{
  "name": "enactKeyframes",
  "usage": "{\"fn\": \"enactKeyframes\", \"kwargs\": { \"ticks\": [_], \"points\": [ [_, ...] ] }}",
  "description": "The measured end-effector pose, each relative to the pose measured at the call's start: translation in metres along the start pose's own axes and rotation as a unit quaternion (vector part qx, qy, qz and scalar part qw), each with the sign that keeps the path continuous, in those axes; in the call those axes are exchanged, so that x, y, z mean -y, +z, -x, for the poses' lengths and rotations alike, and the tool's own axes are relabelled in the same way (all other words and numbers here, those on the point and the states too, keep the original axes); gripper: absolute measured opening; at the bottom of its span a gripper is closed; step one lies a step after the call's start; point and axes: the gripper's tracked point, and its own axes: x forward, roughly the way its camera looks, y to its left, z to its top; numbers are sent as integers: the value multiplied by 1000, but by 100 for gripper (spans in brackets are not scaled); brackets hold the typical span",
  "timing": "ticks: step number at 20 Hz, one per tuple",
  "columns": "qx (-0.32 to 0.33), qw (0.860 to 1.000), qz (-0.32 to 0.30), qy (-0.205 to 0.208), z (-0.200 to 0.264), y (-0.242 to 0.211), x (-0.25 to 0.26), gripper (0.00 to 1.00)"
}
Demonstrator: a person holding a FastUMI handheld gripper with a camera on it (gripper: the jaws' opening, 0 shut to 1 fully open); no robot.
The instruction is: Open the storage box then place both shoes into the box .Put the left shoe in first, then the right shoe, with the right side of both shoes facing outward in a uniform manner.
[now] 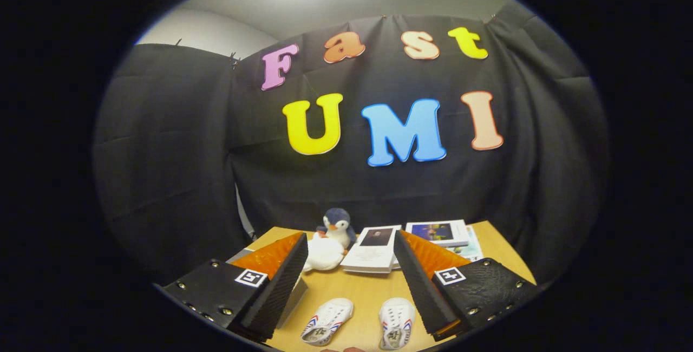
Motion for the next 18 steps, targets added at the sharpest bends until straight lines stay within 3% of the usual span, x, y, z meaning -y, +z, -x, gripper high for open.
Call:
{"fn": "enactKeyframes", "kwargs": {
  "ticks": [7,10,14,18],
  "points": [
    [-128,982,-70,123,-47,-96,-40,98],
    [-198,953,-145,179,-62,-139,-62,97],
    [-262,911,-245,203,-85,-181,-76,95],
    [-290,856,-355,239,-90,-207,-90,95]
  ]
}}
